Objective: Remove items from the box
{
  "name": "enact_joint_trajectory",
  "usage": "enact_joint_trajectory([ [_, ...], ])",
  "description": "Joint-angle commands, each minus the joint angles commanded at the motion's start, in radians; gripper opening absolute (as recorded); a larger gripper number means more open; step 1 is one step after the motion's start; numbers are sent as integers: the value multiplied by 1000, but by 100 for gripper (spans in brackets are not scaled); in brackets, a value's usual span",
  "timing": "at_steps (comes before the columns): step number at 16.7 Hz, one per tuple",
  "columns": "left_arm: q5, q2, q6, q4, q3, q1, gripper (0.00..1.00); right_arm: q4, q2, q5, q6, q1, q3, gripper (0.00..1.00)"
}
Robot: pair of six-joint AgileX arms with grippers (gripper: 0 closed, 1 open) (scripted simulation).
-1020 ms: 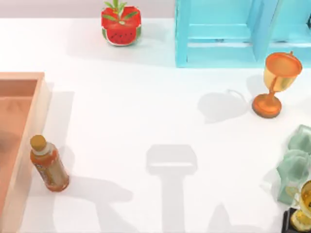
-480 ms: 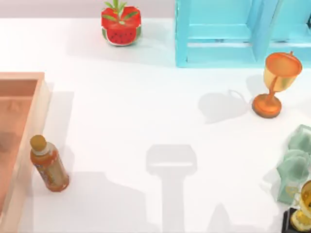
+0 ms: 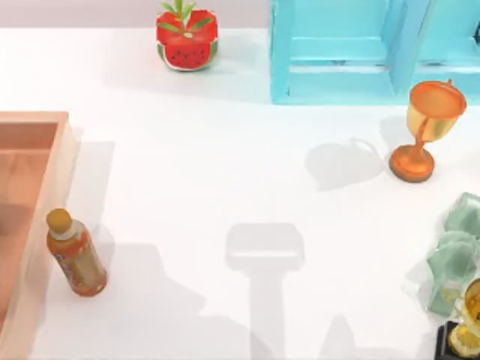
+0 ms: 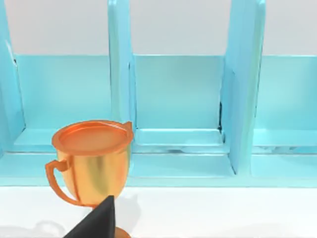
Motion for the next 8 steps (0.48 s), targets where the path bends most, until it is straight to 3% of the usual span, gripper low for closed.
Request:
enact_joint_trajectory([
  [8, 0, 36, 0, 103, -66, 0, 100, 0, 0, 0, 0, 0, 0, 100],
])
